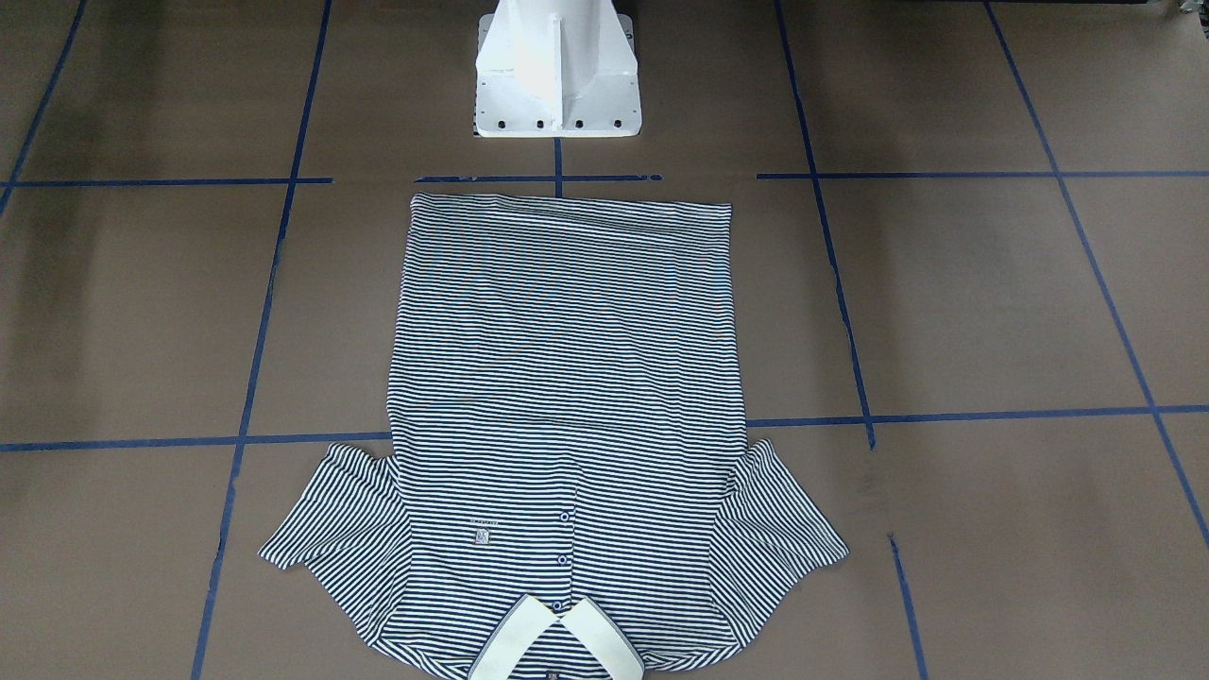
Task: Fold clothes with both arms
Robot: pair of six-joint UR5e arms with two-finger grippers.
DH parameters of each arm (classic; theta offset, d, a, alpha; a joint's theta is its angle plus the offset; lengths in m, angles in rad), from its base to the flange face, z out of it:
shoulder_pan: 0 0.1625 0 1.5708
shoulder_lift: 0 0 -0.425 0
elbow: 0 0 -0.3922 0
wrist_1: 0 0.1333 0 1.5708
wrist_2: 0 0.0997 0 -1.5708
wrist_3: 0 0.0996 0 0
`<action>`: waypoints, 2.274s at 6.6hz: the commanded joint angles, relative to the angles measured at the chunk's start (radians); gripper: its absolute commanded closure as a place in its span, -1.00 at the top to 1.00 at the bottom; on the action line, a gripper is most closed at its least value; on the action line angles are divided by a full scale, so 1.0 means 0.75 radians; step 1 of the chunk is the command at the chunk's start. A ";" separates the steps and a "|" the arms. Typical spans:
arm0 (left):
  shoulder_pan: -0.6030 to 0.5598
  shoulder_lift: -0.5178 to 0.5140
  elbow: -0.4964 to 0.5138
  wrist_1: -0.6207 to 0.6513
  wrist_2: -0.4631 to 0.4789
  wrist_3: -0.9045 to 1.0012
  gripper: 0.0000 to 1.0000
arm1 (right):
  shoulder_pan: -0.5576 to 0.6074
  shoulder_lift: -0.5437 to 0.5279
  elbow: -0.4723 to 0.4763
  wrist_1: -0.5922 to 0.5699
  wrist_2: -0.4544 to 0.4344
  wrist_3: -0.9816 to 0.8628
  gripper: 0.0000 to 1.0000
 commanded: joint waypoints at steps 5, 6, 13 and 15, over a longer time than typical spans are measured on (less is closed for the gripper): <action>0.158 0.031 -0.019 -0.263 -0.192 -0.014 1.00 | -0.438 0.594 -0.393 0.525 -0.252 1.056 1.00; 0.160 0.031 -0.017 -0.269 -0.192 -0.012 1.00 | -0.514 0.681 -0.478 0.584 -0.375 1.320 0.98; 0.197 0.025 -0.023 -0.271 -0.194 -0.014 1.00 | -0.652 0.809 -0.706 0.601 -0.603 1.564 0.57; 0.197 0.025 -0.025 -0.271 -0.194 -0.014 1.00 | -0.656 0.843 -0.763 0.601 -0.603 1.552 0.41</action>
